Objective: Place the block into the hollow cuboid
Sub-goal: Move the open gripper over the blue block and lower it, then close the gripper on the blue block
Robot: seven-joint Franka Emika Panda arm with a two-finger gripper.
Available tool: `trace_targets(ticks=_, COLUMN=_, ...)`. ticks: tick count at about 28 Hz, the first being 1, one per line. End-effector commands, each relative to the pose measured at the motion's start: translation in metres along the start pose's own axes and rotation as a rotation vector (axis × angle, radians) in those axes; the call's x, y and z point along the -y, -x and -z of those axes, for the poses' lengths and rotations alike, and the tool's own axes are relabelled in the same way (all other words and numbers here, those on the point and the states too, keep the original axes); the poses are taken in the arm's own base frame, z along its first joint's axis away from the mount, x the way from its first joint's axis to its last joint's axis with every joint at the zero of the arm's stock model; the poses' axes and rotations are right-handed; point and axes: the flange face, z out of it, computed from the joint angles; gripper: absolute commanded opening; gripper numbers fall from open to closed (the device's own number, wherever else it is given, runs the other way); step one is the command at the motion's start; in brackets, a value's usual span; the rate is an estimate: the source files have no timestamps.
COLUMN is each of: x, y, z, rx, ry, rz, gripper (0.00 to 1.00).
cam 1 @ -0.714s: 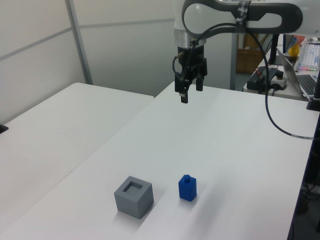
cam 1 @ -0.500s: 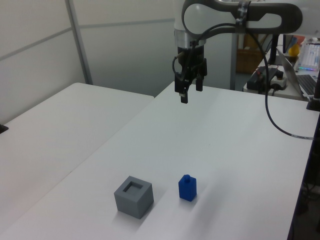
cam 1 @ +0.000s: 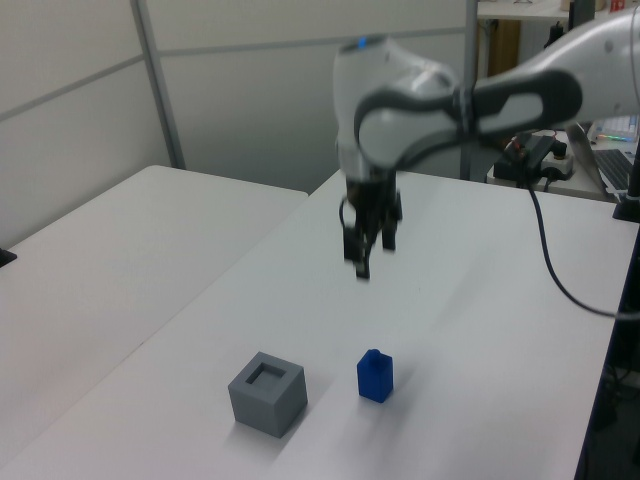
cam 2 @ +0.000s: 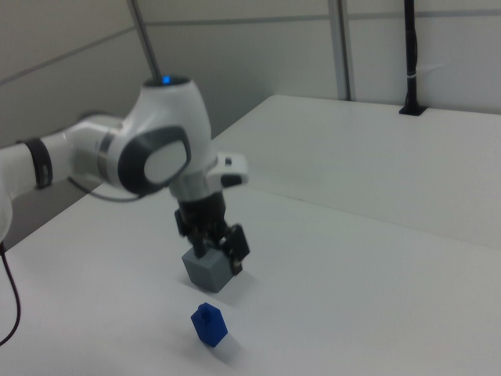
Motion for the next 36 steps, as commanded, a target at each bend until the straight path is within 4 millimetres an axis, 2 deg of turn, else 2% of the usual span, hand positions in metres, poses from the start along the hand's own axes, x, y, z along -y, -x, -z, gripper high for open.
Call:
trace_targets(ticks=1, x=0.017, y=0.018, z=-0.039, rx=0.011, ry=-0.006, rz=0.013, gripper=1.0)
trace_targets(ticks=3, x=0.019, y=0.023, z=-0.057, rx=0.038, ry=-0.004, rz=-0.015, gripper=1.0)
trace_targets(ticks=6, x=0.021, y=0.027, z=-0.072, rx=0.061, ry=-0.002, rz=-0.057, gripper=1.0)
trace_targets(ticks=8, x=0.032, y=0.027, z=-0.08, rx=0.066, ry=0.0, rz=-0.067, gripper=1.0)
trace_targets(ticks=9, x=0.041, y=0.026, z=-0.091, rx=0.066, ry=0.002, rz=-0.079, gripper=1.0)
trace_targets(ticks=14, x=0.049, y=0.015, z=-0.111, rx=0.045, ry=0.007, rz=-0.127, gripper=1.0)
trace_targets(ticks=17, x=0.062, y=0.014, z=-0.115, rx=0.044, ry=0.009, rz=-0.117, gripper=1.0)
trace_targets(ticks=22, x=0.073, y=0.012, z=-0.128, rx=0.063, ry=0.016, rz=-0.099, gripper=1.0)
trace_targets(ticks=27, x=0.072, y=0.008, z=-0.136, rx=0.07, ry=0.04, rz=-0.084, gripper=1.0)
trace_targets(ticks=33, x=0.069, y=0.003, z=-0.142, rx=0.071, ry=0.059, rz=-0.076, gripper=0.82)
trace_targets(ticks=36, x=0.069, y=0.002, z=-0.146, rx=0.078, ry=0.062, rz=-0.075, gripper=0.82)
